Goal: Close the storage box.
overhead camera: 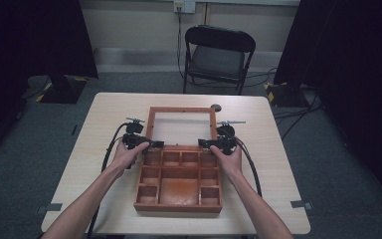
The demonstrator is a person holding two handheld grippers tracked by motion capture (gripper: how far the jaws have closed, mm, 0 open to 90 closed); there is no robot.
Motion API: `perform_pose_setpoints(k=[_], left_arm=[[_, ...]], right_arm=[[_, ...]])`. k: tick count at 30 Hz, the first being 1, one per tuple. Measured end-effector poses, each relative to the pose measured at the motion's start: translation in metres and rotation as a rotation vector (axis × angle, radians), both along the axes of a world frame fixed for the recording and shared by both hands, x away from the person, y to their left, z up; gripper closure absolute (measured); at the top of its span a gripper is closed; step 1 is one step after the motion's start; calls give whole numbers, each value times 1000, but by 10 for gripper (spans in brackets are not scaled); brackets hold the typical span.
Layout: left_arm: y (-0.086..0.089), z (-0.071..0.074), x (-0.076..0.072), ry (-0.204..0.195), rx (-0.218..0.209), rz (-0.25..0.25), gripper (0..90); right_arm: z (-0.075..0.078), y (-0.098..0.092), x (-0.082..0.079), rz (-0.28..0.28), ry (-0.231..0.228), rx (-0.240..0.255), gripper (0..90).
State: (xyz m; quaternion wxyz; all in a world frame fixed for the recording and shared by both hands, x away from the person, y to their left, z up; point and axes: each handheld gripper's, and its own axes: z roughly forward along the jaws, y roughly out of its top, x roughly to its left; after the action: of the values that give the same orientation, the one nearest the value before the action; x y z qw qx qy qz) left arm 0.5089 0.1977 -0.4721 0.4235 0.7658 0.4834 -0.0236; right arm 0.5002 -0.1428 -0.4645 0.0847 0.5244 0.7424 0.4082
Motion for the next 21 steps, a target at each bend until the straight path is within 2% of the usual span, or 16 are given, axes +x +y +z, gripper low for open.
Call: perform_pose_setpoints(k=[3, 7, 9, 10, 12, 21], left_arm=[[0, 1, -1, -19, 1, -8, 186], [2, 3, -1, -30, 3, -2, 230], [5, 5, -1, -24, -15, 4, 252], [7, 6, -1, -26, -19, 4, 298], [10, 9, -2, -42, -36, 8, 318], [12, 15, -5, -81, -20, 17, 395]], right_arm=[[4, -4, 0, -5, -13, 20, 274], [7, -3, -2, -10, -29, 14, 257], [9, -3, -2, -7, -31, 20, 262], [11, -5, -2, -9, -30, 36, 277], [14, -6, -3, -5, -39, 45, 293], [22, -8, -6, 8, -60, 52, 301]])
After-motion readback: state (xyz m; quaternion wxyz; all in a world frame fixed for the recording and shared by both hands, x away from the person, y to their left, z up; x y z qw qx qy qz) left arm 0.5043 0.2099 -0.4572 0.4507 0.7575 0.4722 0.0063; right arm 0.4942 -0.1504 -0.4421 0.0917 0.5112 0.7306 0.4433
